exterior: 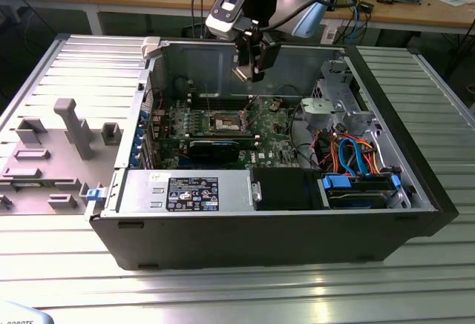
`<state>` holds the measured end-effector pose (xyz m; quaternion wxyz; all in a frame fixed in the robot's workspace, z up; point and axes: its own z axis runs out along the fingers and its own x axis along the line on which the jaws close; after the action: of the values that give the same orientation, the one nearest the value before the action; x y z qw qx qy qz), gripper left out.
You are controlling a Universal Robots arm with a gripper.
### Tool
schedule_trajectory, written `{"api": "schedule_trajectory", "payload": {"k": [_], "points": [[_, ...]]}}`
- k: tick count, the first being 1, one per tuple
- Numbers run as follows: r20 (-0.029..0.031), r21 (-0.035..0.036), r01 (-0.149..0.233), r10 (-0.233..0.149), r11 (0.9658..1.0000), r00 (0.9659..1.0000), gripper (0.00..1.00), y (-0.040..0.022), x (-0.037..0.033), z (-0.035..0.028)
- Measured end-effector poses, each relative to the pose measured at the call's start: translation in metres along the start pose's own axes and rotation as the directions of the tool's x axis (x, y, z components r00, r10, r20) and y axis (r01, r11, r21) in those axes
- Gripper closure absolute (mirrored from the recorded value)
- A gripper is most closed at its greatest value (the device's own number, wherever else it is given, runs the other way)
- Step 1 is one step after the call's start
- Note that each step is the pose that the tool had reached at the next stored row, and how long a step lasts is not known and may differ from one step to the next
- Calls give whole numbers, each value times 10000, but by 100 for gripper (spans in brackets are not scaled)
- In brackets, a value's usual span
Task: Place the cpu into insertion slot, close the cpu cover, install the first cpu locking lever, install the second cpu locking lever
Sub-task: 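Place the cpu into insertion slot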
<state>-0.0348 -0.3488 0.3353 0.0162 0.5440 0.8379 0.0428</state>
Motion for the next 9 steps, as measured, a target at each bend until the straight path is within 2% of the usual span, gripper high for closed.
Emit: {"api": "schedule_trajectory", "payload": {"k": [9], "points": [[64, -16, -716, 716, 9974, 9974, 46, -1, 0, 17]]}}
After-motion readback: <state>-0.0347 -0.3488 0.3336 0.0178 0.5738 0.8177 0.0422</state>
